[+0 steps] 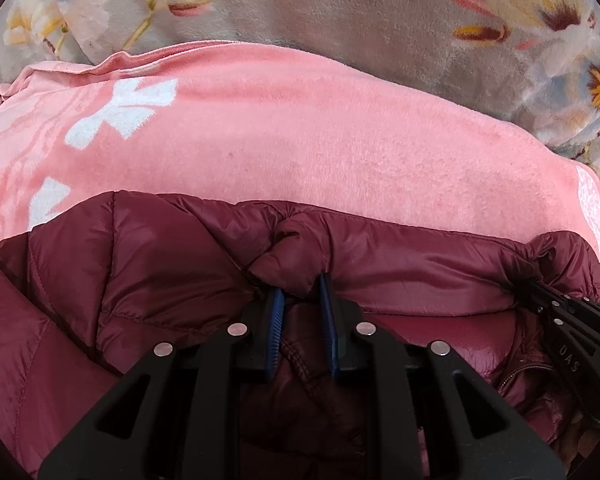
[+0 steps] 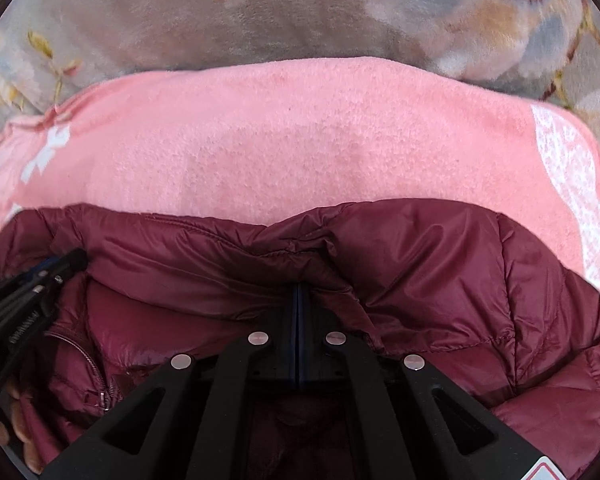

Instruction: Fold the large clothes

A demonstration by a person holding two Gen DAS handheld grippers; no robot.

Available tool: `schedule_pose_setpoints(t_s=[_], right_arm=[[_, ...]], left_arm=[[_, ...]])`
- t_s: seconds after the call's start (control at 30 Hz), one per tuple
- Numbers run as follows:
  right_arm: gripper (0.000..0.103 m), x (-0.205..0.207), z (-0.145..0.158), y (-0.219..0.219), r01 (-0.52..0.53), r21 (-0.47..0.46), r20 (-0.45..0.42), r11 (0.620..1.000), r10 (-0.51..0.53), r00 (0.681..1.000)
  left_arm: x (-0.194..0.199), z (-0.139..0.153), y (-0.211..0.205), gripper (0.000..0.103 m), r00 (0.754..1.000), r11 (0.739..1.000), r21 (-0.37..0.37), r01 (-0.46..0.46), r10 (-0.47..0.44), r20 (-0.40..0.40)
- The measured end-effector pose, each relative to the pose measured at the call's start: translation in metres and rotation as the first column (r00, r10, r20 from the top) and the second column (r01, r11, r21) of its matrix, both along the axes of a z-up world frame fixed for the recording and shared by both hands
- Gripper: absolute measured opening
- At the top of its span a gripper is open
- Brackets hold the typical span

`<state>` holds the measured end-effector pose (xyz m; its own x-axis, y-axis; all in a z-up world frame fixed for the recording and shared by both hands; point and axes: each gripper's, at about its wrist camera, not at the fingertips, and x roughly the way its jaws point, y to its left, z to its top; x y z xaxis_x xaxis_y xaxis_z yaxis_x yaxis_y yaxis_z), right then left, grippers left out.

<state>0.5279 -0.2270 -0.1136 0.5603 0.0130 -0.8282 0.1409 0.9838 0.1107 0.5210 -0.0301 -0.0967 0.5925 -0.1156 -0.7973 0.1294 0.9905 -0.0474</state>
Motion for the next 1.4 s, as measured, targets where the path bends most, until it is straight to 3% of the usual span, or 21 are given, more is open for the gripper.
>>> schedule_pose_setpoints(t_s=[0.1, 0.17, 0.2, 0.23, 0.27, 0.33, 0.4, 0.5, 0.63, 0.77, 0.83, 0.9, 1.0, 1.03, 1.07, 1.1, 1.17, 1.33, 1.4], right_arm=[[0.000, -0.021, 0.017, -0.010, 0.004, 0.042, 0.026, 0.999, -0.005, 1.000], [0.014, -0.060, 0.046, -0.015, -0.010, 0.053, 0.082, 0.999, 0.006, 0.997], [0.017, -0.088, 0.064, -0.018, -0.032, 0.049, 0.110, 0.998, 0.027, 0.994], [0.026, -0.121, 0.080, -0.024, -0.049, 0.045, 0.134, 0.998, 0.043, 0.990], [0.040, -0.153, 0.091, -0.032, -0.052, 0.046, 0.154, 0.998, 0.045, 0.987], [0.052, -0.221, 0.107, -0.049, -0.040, 0.029, 0.164, 0.999, 0.035, 0.986], [0.059, -0.279, 0.110, -0.063, -0.029, -0.005, 0.149, 1.000, 0.029, 0.988], [0.065, -0.376, 0.098, -0.086, 0.003, -0.029, 0.102, 1.000, 0.000, 0.995], [0.067, -0.473, 0.065, -0.096, 0.049, 0.068, 0.018, 0.996, -0.050, 0.999], [0.068, -0.506, 0.037, -0.089, 0.095, 0.189, -0.015, 0.977, -0.093, 0.996], [0.068, -0.512, 0.027, -0.085, 0.103, 0.267, -0.012, 0.958, -0.104, 0.995], [0.070, -0.513, 0.023, -0.080, 0.116, 0.289, -0.001, 0.950, -0.120, 0.993], [0.069, -0.511, 0.023, -0.078, 0.133, 0.337, 0.023, 0.932, -0.149, 0.989], [0.061, -0.509, 0.023, -0.079, 0.141, 0.353, 0.024, 0.925, -0.160, 0.987], [0.040, -0.507, 0.023, -0.080, 0.148, 0.378, 0.026, 0.914, -0.170, 0.985], [0.029, -0.506, 0.024, -0.080, 0.151, 0.395, 0.026, 0.906, -0.175, 0.984], [0.009, -0.509, 0.029, -0.079, 0.150, 0.429, 0.046, 0.891, -0.187, 0.981], [0.005, -0.539, 0.065, -0.067, 0.094, 0.406, 0.155, 0.909, -0.170, 0.973], [0.005, -0.557, 0.080, -0.064, 0.076, 0.401, 0.197, 0.913, -0.167, 0.966]], left_arm=[[-0.001, 0.004, 0.001, 0.018, 1.000, 1.000, -0.014, 0.002, -0.002, 0.006], [-0.013, 0.018, 0.009, 0.026, 1.000, 1.000, -0.025, -0.004, 0.004, 0.011], [-0.023, 0.028, 0.015, 0.036, 1.000, 0.999, -0.031, -0.012, 0.012, 0.012], [-0.042, 0.043, 0.026, 0.059, 1.000, 0.998, -0.061, -0.005, 0.006, 0.022], [-0.060, 0.056, 0.037, 0.075, 0.999, 0.995, -0.095, 0.008, -0.005, 0.039], [-0.106, 0.081, 0.067, 0.091, 0.997, 0.990, -0.140, 0.031, -0.021, 0.075], [-0.155, 0.095, 0.107, 0.094, 0.999, 0.989, -0.149, 0.008, -0.001, 0.052], [-0.218, 0.089, 0.168, 0.095, 0.998, 0.977, -0.209, -0.047, 0.036, -0.056], [-0.300, 0.066, 0.227, 0.095, 0.981, 0.936, -0.321, -0.146, 0.096, -0.167], [-0.361, 0.044, 0.243, 0.094, 0.967, 0.923, -0.333, -0.191, 0.120, -0.223], [-0.379, 0.037, 0.247, 0.094, 0.964, 0.905, -0.372, -0.205, 0.121, -0.236], [-0.390, 0.029, 0.249, 0.094, 0.959, 0.876, -0.431, -0.216, 0.109, -0.260], [-0.401, 0.030, 0.242, 0.090, 0.965, 0.887, -0.416, -0.202, 0.108, -0.238], [-0.403, 0.031, 0.238, 0.082, 0.965, 0.886, -0.421, -0.193, 0.095, -0.243], [-0.403, 0.031, 0.234, 0.067, 0.965, 0.884, -0.430, -0.182, 0.077, -0.249], [-0.402, 0.031, 0.230, 0.059, 0.964, 0.888, -0.424, -0.178, 0.070, -0.258], [-0.403, 0.033, 0.227, 0.034, 0.964, 0.898, -0.405, -0.171, 0.067, -0.257], [-0.425, 0.056, 0.226, 0.010, 0.980, 0.898, -0.421, -0.127, 0.049, -0.192], [-0.437, 0.070, 0.230, 0.009, 0.986, 0.893, -0.436, -0.108, 0.041, -0.160]])
